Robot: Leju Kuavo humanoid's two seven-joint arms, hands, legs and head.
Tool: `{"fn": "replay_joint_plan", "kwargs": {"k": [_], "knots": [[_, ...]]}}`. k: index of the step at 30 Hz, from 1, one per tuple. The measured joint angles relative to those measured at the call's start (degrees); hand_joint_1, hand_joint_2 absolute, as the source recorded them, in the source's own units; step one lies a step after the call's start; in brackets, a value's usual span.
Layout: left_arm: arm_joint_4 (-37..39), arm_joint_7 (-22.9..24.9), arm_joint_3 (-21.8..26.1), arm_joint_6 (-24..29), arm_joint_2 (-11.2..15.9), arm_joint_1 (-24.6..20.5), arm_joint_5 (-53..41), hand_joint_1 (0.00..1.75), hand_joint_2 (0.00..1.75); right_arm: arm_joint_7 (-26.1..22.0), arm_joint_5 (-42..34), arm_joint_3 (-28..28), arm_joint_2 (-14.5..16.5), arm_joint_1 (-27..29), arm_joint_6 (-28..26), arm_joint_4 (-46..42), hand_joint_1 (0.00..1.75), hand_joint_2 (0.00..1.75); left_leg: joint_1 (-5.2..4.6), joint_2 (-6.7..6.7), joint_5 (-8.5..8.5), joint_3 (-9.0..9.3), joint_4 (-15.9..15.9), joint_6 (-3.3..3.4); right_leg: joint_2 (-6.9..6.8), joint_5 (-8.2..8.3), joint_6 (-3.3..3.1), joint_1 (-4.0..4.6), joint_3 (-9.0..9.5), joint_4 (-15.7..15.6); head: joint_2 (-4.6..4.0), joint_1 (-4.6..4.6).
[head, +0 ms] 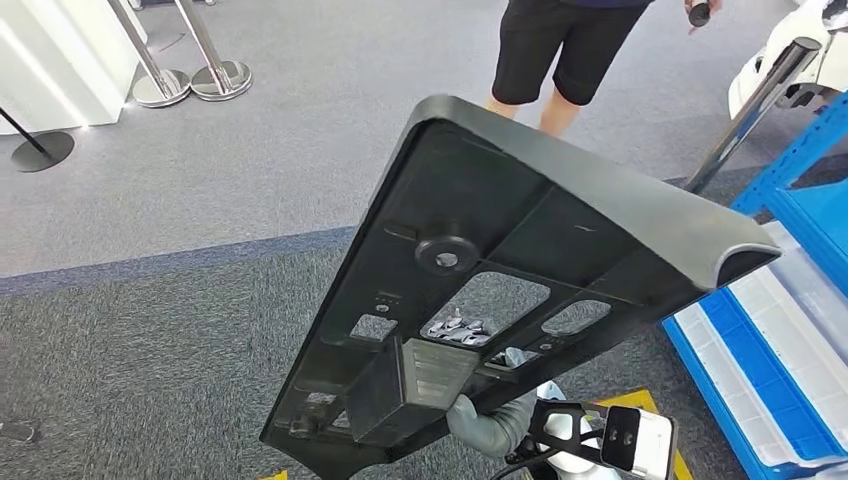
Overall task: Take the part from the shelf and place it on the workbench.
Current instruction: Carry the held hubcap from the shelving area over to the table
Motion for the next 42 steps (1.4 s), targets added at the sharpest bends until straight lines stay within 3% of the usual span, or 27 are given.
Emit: {"fn": "replay_joint_plan", "kwargs": {"k": [2, 3, 4, 5, 6, 7, 9, 11, 13, 15, 17, 19, 20, 21, 22, 24, 26, 28, 30, 31, 33, 35, 36, 37, 39, 40, 42], "knots": [[0.0, -0.5, 0.0, -0.2, -0.2, -0.3, 0.1, 0.0, 1.75, 0.0, 0.3, -0.2, -0.1, -0.2, 0.0, 0.1, 1.75, 1.75, 0.08, -1.14, 0.27, 0.05, -0.2, 0.44, 2.8, -3.51, 0.23, -0.2, -3.11, 6.6, -0.01, 0.04], [0.0, -0.6, 0.0, -0.3, -0.3, -0.4, 0.1, 0.0, 1.75, 0.0, 0.5, -0.2, -0.2, -0.2, 0.0, 0.2, 1.75, 1.75, 0.04, -1.75, 0.31, -0.02, -0.2, 0.54, 3.41, -5.14, 0.27, -0.23, -5.13, 10.6, 0.0, 0.05], [0.0, -0.7, 0.0, -0.4, -0.4, -0.5, 0.1, 0.0, 1.75, 0.1, 0.8, -0.3, -0.3, -0.4, 0.0, 0.3, 1.75, 1.75, 0.01, -2.49, 0.32, -0.03, -0.1, 0.57, 3.64, -5.8, 0.32, -0.24, -6.66, 13.5, 0.0, 0.04], [0.0, -0.9, 0.0, -0.6, -0.5, -0.5, 0.1, 0.0, 1.75, 0.2, 1.0, -0.3, -0.4, -0.5, 0.0, 0.4, 1.75, 1.75, -0.01, -3.22, 0.32, -0.03, -0.1, 0.56, 3.73, -5.4, 0.34, -0.27, -7.3, 14.5, -0.01, 0.05], [0.0, -1.0, 0.0, -0.6, -0.6, -0.4, 0.2, 0.0, 1.75, 0.4, 1.2, -0.3, -0.5, -0.8, 0.0, 0.5, 1.75, 1.75, 0.0, -3.98, 0.3, 0.0, 0.0, 0.52, 3.88, -3.88, 0.33, -0.36, -6.81, 13.1, 0.0, 0.04], [0.0, -1.1, 0.0, -0.7, -0.7, -0.5, 0.2, 0.0, 1.75, 0.6, 1.3, -0.3, -0.5, -1.3, 0.1, 0.5, 1.75, 1.75, 0.02, -4.75, 0.25, 0.02, 0.2, 0.43, 4.31, -1.65, 0.29, -0.49, -5.34, 9.7, 0.0, 0.05], [0.0, -1.3, 0.0, -0.8, -0.9, -0.6, 0.3, 0.0, 1.75, 0.9, 1.5, -0.3, -0.6, -2.2, 0.1, 0.7, 1.75, 1.75, 0.0, -6.12, 0.07, -0.23, 0.8, 0.06, 6.44, 1.5, 0.17, -0.88, -2.11, 2.3, 0.0, 0.04], [0.0, -1.3, 0.0, -0.8, -1.0, -0.6, 0.3, 0.0, 1.75, 1.4, 1.4, -0.3, -0.7, -2.9, 0.1, 0.9, 1.75, 1.75, 0.04, -7.24, 0.05, -0.79, 1.1, -0.6, 7.59, 2.12, -0.06, -0.91, -0.96, -0.7, 0.0, 0.01], [0.0, -1.2, 0.0, -0.7, -1.0, -0.4, 0.3, 0.0, 1.75, 1.8, 1.2, -0.3, -0.8, -3.5, 0.0, 1.2, 1.75, 1.75, 0.25, -8.07, 0.21, -1.17, 1.1, -1.39, 6.62, 2.33, -0.63, -0.73, -0.96, -1.0, -0.01, 0.0], [0.0, -1.1, 0.0, -0.7, -1.1, -0.1, 0.5, 0.0, 1.75, 2.1, 0.9, -0.3, -0.9, -4.0, -0.1, 1.3, 1.75, 1.75, 0.26, -6.17, -0.72, -1.87, 2.5, -1.94, 5.43, 2.61, -1.35, -0.7, -0.71, -1.5, -0.02, -0.1], [0.0, -1.2, 0.0, -0.8, -1.2, -0.3, 0.6, 0.0, 1.75, 2.2, 0.6, -0.3, -1.0, -4.2, -0.2, 1.4, 1.75, 1.75, 0.24, -2.8, -3.93, -4.53, 8.3, -2.29, 3.97, 2.65, -1.83, -0.5, -0.55, -1.8, -0.01, -0.26], [0.0, -1.2, -0.1, -0.8, -1.2, -0.4, 0.8, 0.0, 1.75, 2.2, 0.5, -0.3, -1.2, -4.1, -0.3, 1.5, 1.75, 1.75, 0.39, -1.5, -7.02, -8.02, 15.8, -2.55, 2.4, 2.52, -2.06, -0.2, -0.54, -1.8, -0.01, -0.3], [0.0, -1.2, -0.1, -0.8, -1.2, -0.4, 0.9, 0.0, 1.75, 2.2, 0.5, -0.3, -1.3, -4.0, -0.3, 1.5, 1.75, 1.75, 0.43, -1.35, -7.28, -8.76, 17.5, -2.57, 1.67, 2.45, -2.09, -0.09, -0.52, -1.8, -0.01, -0.3], [0.0, -1.2, -0.1, -0.8, -1.2, -0.3, 0.9, 0.0, 1.75, 2.2, 0.5, -0.3, -1.4, -3.9, -0.3, 1.5, 1.75, 1.75, 0.44, -1.22, -6.44, -8.31, 16.8, -2.5, 0.99, 2.37, -2.1, -0.01, -0.47, -1.8, -0.01, -0.3], [0.0, -1.3, -0.1, -0.8, -1.2, -0.2, 0.9, 0.0, 1.75, 2.1, 0.5, -0.3, -1.5, -3.8, -0.4, 1.5, 1.75, 1.75, 0.4, -0.88, -4.72, -6.63, 13.7, -2.32, 0.36, 2.28, -2.06, 0.05, -0.34, -1.8, -0.01, -0.31], [0.0, -1.3, -0.1, -0.8, -1.2, -0.3, 1.0, 0.0, 1.75, 2.1, 0.6, -0.3, -1.6, -3.6, -0.4, 1.5, 1.75, 1.75, -0.11, 1.72, -1.67, -2.21, 5.3, -1.59, -0.78, 2.05, -1.82, 0.28, -0.02, -1.8, -0.01, -0.3], [0.0, -1.5, -0.1, -0.9, -1.2, -0.5, 1.1, 0.0, 1.75, 2.1, 0.6, -0.3, -1.7, -3.4, -0.3, 1.4, 1.75, 1.75, -0.8, 3.52, -0.86, -0.24, 1.1, -0.72, -1.78, 1.88, -1.37, 0.48, 0.16, -1.8, -0.01, -0.27], [0.0, -1.7, -0.1, -1.1, -1.2, -0.5, 1.4, 0.0, 1.75, 2.1, 0.6, -0.3, -1.7, -3.2, -0.1, 1.4, 1.75, 1.75, -0.99, 2.44, -0.78, -0.27, 0.7, -0.06, -2.84, 1.73, -0.8, 0.51, 0.32, -1.9, -0.01, -0.27], [0.0, -2.1, -0.1, -1.1, -1.4, -0.4, 1.6, 0.0, 1.75, 2.1, 0.5, -0.2, -1.7, -3.1, 0.0, 1.4, 1.75, 1.75, -0.74, 1.12, -0.33, 0.04, 0.1, 0.56, -1.37, 0.73, -0.16, 0.25, 0.11, -0.8, 0.0, -0.23], [0.0, -2.2, -0.1, -1.1, -1.4, -0.4, 1.7, 0.0, 1.75, 2.0, 0.5, -0.2, -1.8, -3.0, 0.0, 1.5, 1.75, 1.75, -0.56, 0.45, -0.07, 0.21, -0.2, 0.87, 0.2, -0.55, 0.09, 0.1, -0.73, 1.2, -0.01, -0.19], [0.0, -2.4, -0.1, -1.1, -1.5, -0.6, 1.9, 0.0, 1.75, 2.0, 0.4, -0.3, -1.9, -2.7, 0.1, 1.7, 1.75, 1.75, -0.48, -0.88, 0.14, 0.09, -0.2, 1.21, 3.07, -4.14, 0.31, -0.18, -4.23, 8.4, 0.0, -0.1], [0.0, -2.4, -0.1, -1.1, -1.5, -0.7, 2.0, 0.0, 1.75, 2.0, 0.3, -0.3, -2.1, -2.3, 0.1, 2.0, 1.75, 1.75, -0.5, -2.49, 0.15, 0.03, -0.1, 1.29, 3.67, -5.81, 0.44, -0.25, -7.42, 14.4, -0.01, -0.08], [0.0, -2.4, -0.1, -1.1, -1.5, -0.6, 2.0, 0.0, 1.75, 1.9, 0.2, -0.3, -2.2, -2.1, 0.1, 2.2, 1.75, 1.75, -0.49, -3.34, 0.13, 0.05, -0.1, 1.26, 3.76, -4.97, 0.47, -0.31, -7.66, 14.4, -0.01, -0.07], [0.0, -2.4, -0.1, -1.1, -1.5, -0.6, 2.0, 0.0, 1.75, 1.8, 0.2, -0.4, -2.2, -2.1, 0.1, 2.3, 1.75, 1.75, -0.46, -4.18, 0.09, 0.11, 0.1, 1.2, 3.94, -3.12, 0.45, -0.41, -6.75, 12.1, -0.01, -0.07], [0.0, -2.4, -0.1, -1.1, -1.6, -0.6, 1.9, 0.0, 1.75, 1.7, 0.2, -0.4, -2.3, -2.1, 0.1, 2.3, 1.75, 1.75, -0.44, -5.75, -0.14, 0.04, 0.5, 0.83, 5.95, 0.97, 0.38, -0.76, -3.27, 4.2, -0.01, -0.07], [0.0, -2.4, -0.1, -1.1, -1.6, -0.6, 1.9, 0.0, 1.75, 1.6, 0.2, -0.5, -2.3, -2.1, 0.1, 2.3, 1.75, 1.75, -0.42, -6.43, -0.24, -0.16, 0.8, 0.55, 6.97, 2.11, 0.3, -0.9, -2.01, 1.2, 0.0, -0.09], [0.0, -2.3, -0.1, -1.1, -1.7, -0.5, 1.9, 0.0, 1.75, 1.6, 0.2, -0.7, -2.3, -2.1, 0.1, 2.3, 1.75, 1.75, -0.27, -7.5, -0.28, -0.68, 1.1, -0.18, 7.97, 2.46, -0.07, -0.81, -1.26, -0.9, -0.01, -0.11]]}}
